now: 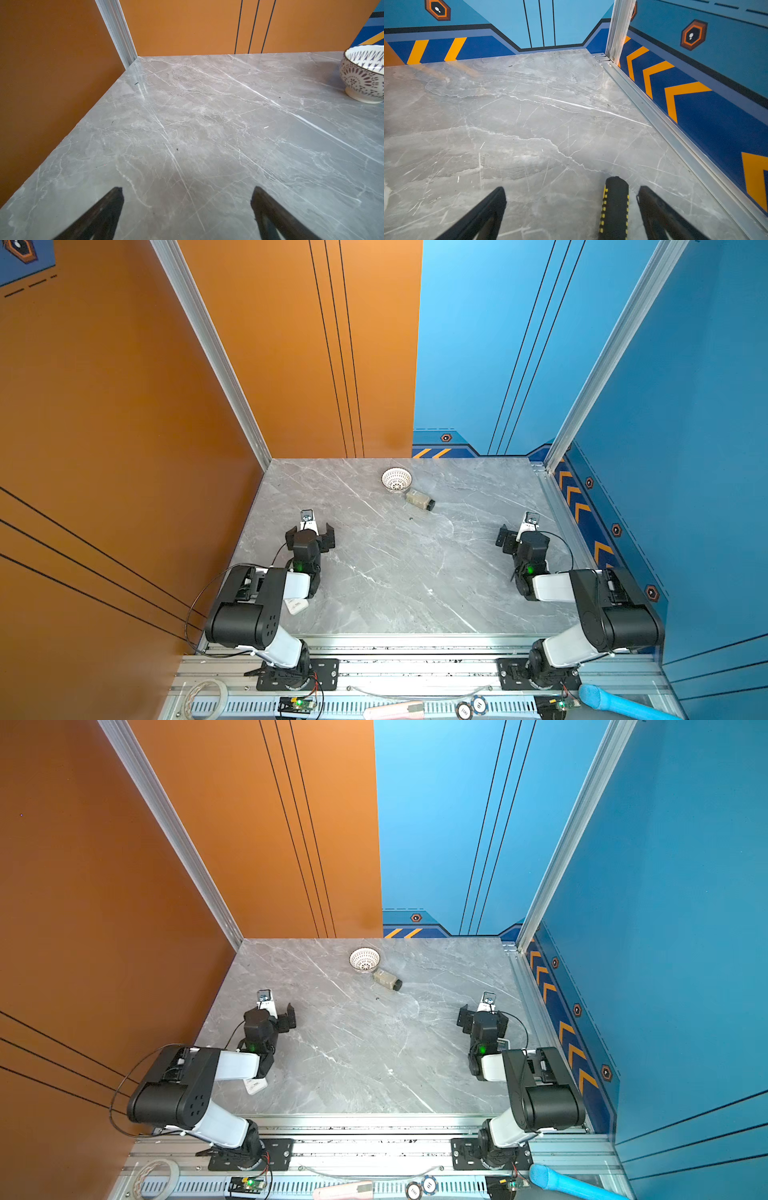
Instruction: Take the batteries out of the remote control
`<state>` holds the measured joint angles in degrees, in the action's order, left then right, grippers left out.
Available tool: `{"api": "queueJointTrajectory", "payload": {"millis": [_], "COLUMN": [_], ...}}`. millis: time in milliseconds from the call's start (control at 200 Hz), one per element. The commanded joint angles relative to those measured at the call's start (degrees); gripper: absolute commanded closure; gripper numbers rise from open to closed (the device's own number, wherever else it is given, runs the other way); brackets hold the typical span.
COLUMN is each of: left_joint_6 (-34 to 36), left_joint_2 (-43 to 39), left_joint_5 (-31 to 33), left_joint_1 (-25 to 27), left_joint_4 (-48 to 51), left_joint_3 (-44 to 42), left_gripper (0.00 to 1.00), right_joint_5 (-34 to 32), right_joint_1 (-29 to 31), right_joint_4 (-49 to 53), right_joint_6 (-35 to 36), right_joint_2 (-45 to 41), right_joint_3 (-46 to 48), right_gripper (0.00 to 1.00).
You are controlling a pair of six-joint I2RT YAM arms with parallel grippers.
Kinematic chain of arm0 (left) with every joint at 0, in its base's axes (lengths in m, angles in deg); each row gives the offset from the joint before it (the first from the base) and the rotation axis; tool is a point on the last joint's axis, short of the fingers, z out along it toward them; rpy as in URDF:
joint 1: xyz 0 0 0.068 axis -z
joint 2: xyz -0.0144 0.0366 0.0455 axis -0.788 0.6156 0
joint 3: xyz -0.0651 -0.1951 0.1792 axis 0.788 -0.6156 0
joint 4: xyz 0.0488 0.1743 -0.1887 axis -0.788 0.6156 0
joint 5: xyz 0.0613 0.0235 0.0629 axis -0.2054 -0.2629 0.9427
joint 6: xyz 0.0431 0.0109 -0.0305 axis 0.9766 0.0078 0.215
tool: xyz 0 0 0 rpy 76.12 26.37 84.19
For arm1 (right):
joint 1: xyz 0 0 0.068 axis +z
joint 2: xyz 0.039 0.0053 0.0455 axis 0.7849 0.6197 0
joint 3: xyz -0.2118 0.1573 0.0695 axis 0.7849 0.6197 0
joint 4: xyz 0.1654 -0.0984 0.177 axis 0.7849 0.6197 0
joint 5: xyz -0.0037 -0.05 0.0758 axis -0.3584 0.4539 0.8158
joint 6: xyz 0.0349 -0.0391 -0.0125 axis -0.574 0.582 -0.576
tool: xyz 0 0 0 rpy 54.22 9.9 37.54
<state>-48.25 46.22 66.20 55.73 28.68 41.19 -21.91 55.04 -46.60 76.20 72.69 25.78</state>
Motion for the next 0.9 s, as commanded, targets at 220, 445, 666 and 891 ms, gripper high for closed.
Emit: {"api": "queueJointTrajectory", "payload": {"millis": [220,445,666,891], "left_joint_6": [-0.06,-0.07,-0.03,-0.15], "left_joint_2": [0.51,0.51,0.58,0.54], "left_joint_5": [0.65,0.66,0.65,0.15], "left_joint_1": [-0.12,-0.12,-0.13,-0.4], "left_joint_4": [-0.88,-0.88,-0.88,-0.8], "left_joint_3": [-0.65,-0.6,-0.61,-0.64], "left_gripper": [0.02,0.02,0.02,0.02], "right_joint_5": [-0.37,-0.36,-0.38,-0.3], "right_joint_1": [0.09,0.09,0.09,0.09], "right_joint_4": [0.07,0.07,0.05,-0.16], "right_joint_6": [0.74,0.73,0.73,0.8], "right_joint_2": [-0.21,-0.17,-0.23,-0.25], "right_joint_3": [-0.8,-0.82,-0.77,-0.71], "right_gripper": [0.0,0.0,0.0,0.0]}}
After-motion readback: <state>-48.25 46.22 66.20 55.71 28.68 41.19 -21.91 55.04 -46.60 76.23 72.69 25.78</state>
